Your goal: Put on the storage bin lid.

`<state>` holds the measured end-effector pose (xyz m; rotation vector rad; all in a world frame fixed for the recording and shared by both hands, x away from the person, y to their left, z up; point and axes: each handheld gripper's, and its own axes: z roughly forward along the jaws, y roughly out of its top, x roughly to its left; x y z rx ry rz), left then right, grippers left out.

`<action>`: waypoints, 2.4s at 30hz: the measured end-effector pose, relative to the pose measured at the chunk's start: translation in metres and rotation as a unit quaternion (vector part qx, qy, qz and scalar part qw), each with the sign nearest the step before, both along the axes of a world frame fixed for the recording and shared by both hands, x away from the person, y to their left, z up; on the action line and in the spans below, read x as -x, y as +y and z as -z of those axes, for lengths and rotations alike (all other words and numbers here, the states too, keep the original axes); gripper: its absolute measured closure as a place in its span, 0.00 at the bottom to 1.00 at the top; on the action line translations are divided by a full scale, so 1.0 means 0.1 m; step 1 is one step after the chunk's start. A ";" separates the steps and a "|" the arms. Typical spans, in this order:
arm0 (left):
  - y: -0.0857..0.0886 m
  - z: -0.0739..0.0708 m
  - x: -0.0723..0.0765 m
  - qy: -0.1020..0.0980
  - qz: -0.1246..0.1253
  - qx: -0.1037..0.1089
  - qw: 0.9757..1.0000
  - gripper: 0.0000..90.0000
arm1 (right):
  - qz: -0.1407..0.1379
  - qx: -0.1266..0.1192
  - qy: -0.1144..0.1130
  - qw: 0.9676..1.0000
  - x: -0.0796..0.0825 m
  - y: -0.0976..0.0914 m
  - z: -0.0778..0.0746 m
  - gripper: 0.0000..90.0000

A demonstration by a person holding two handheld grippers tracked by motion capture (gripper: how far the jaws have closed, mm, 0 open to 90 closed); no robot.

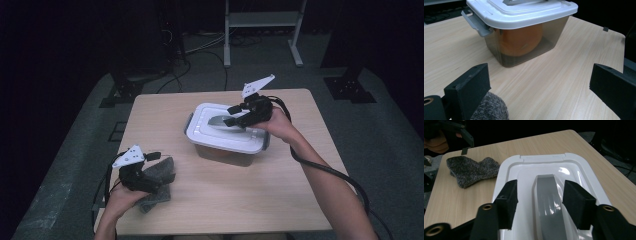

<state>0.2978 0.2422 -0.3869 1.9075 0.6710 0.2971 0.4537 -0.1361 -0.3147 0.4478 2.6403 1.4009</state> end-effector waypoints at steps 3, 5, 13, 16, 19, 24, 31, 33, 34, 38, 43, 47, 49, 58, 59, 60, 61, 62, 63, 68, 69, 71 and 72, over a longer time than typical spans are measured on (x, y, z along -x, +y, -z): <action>-0.01 0.00 0.00 0.000 0.003 0.003 1.000 0.03 | 0.001 -0.001 0.004 1.000 0.08 -0.08 -0.03 0.45; -0.02 0.02 0.01 0.002 0.003 -0.003 1.000 0.03 | 0.001 -0.001 0.004 1.000 0.13 -0.15 -0.04 0.44; -0.04 0.02 0.00 0.003 0.005 -0.003 1.000 0.03 | 0.016 -0.001 0.011 1.000 0.28 -0.37 -0.04 0.39; -0.03 0.02 0.00 0.003 0.006 0.001 1.000 0.03 | 0.019 -0.002 0.012 1.000 0.33 -0.45 -0.02 0.39; -0.03 0.01 -0.01 0.000 0.007 -0.001 1.000 0.03 | 0.020 -0.002 0.013 1.000 0.38 -0.51 -0.01 0.38; -0.04 0.01 -0.01 0.000 0.008 -0.002 1.000 0.03 | 0.024 -0.003 0.013 1.000 0.47 -0.62 0.01 0.37; -0.05 0.02 -0.01 0.001 0.007 -0.001 1.000 0.03 | 0.033 -0.008 0.014 0.999 0.57 -0.78 0.05 0.37; -0.05 0.02 -0.01 0.001 0.008 -0.001 1.000 0.03 | 0.036 -0.011 0.016 0.999 0.60 -0.83 0.06 0.37; -0.05 0.02 -0.01 0.002 0.008 -0.001 1.000 0.03 | 0.038 -0.013 0.015 0.999 0.62 -0.86 0.07 0.37; -0.06 0.02 0.00 0.002 0.009 -0.004 1.000 0.03 | 0.045 -0.019 0.016 0.999 0.67 -0.95 0.10 0.36; -0.07 0.03 0.00 0.002 0.008 -0.004 1.000 0.03 | 0.055 -0.027 0.021 0.998 0.72 -1.07 0.15 0.36; -0.06 0.03 -0.01 0.003 0.008 -0.005 1.000 0.03 | 0.062 -0.028 0.023 0.997 0.75 -1.15 0.19 0.36; -0.06 0.03 -0.01 0.003 0.008 -0.005 1.000 0.03 | 0.066 -0.029 0.025 0.997 0.77 -1.19 0.21 0.35; -0.07 0.03 0.00 0.003 0.009 -0.006 1.000 0.03 | 0.085 -0.035 0.033 0.995 0.85 -1.35 0.30 0.34; -0.08 0.03 0.00 0.003 0.009 -0.006 1.000 0.03 | 0.086 -0.036 0.033 0.995 0.86 -1.37 0.31 0.33; -0.08 0.03 0.00 0.003 0.009 -0.006 1.000 0.03 | 0.088 -0.036 0.034 0.995 0.86 -1.38 0.33 0.33; -0.08 0.03 0.00 0.003 0.009 -0.006 1.000 0.03 | 0.090 -0.037 0.036 0.995 0.87 -1.40 0.34 0.33; -0.08 0.03 0.00 0.002 0.010 -0.007 1.000 0.03 | 0.091 -0.038 0.037 0.994 0.88 -1.41 0.36 0.33; -0.08 0.03 0.00 0.003 0.009 -0.007 1.000 0.03 | 0.092 -0.038 0.040 0.994 0.89 -1.42 0.38 0.33; -0.08 0.03 0.00 0.001 0.010 -0.008 1.000 0.03 | 0.095 -0.036 0.047 0.994 0.94 -1.47 0.46 0.32; -0.08 0.03 0.00 0.001 0.010 -0.007 1.000 0.03 | 0.096 -0.036 0.048 0.994 0.95 -1.48 0.48 0.32; -0.08 0.03 0.00 0.001 0.010 -0.009 1.000 0.03 | 0.098 -0.037 0.050 0.993 0.97 -1.50 0.52 0.31; -0.09 0.04 0.00 0.001 0.010 -0.009 1.000 0.03 | 0.099 -0.038 0.050 0.993 0.98 -1.50 0.53 0.31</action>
